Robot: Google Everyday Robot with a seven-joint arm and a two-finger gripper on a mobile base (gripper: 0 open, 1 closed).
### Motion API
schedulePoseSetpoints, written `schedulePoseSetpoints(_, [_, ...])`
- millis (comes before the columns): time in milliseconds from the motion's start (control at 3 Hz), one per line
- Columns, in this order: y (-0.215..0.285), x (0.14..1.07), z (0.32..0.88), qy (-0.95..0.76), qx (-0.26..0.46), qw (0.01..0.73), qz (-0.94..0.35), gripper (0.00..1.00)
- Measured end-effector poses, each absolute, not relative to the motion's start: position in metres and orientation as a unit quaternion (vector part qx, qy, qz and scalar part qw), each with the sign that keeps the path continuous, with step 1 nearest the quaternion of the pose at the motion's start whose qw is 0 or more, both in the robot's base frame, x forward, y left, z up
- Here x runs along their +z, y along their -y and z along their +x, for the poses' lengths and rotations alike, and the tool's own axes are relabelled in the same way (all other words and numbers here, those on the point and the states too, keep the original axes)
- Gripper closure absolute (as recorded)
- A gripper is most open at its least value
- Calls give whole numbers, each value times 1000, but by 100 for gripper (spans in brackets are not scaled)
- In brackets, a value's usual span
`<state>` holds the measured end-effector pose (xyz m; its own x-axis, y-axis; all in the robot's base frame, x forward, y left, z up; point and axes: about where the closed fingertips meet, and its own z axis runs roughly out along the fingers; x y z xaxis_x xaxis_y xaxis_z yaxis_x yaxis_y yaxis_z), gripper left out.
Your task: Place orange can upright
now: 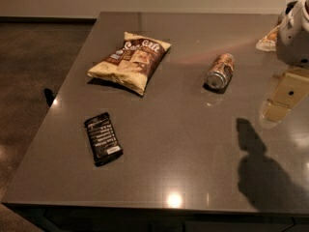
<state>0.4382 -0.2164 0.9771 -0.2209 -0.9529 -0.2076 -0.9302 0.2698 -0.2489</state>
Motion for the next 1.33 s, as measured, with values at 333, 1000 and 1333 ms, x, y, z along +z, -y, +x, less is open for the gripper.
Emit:
schedulePoseSetpoints(333, [216, 977, 438, -780, -36, 161, -603, 0])
schedulePoseSetpoints(1000, [222, 974, 495, -758, -48, 143, -635, 0])
schedulePoseSetpoints(1333, [232, 966, 533, -742, -57, 128, -656, 0])
